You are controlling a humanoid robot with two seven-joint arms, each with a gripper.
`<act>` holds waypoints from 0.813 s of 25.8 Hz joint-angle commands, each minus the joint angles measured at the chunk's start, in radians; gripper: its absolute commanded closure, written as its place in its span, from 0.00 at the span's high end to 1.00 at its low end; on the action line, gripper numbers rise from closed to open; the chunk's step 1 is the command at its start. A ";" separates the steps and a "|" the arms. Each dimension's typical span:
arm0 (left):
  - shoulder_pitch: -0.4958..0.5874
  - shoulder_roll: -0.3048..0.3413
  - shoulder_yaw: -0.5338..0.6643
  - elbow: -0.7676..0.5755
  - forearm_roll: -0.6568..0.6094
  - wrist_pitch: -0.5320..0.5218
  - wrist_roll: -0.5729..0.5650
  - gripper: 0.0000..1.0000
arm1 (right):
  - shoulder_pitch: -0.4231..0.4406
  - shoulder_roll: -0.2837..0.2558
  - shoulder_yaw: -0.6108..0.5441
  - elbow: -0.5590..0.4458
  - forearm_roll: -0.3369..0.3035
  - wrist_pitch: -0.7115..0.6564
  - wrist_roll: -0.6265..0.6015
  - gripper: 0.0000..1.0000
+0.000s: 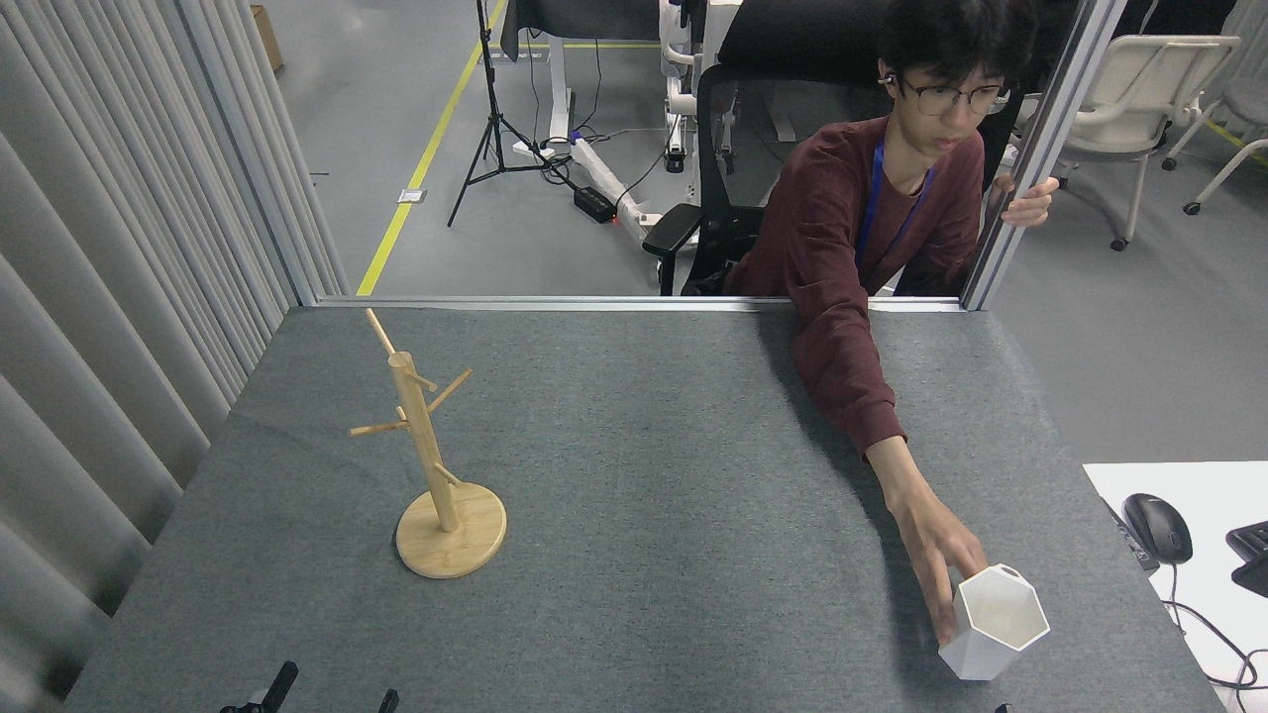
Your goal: Hang cup on storage rack
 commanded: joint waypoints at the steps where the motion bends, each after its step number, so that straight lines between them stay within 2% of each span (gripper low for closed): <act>1: 0.000 0.000 -0.001 0.001 0.000 0.000 0.000 1.00 | 0.000 -0.001 0.000 0.000 0.000 0.001 0.000 0.99; 16: 0.000 0.000 -0.001 0.001 0.003 0.008 0.000 1.00 | -0.002 -0.001 0.000 0.005 -0.002 0.001 0.002 0.99; 21: 0.000 0.000 -0.001 0.001 0.003 0.011 0.000 1.00 | -0.037 -0.011 0.001 0.057 0.002 0.010 0.061 0.99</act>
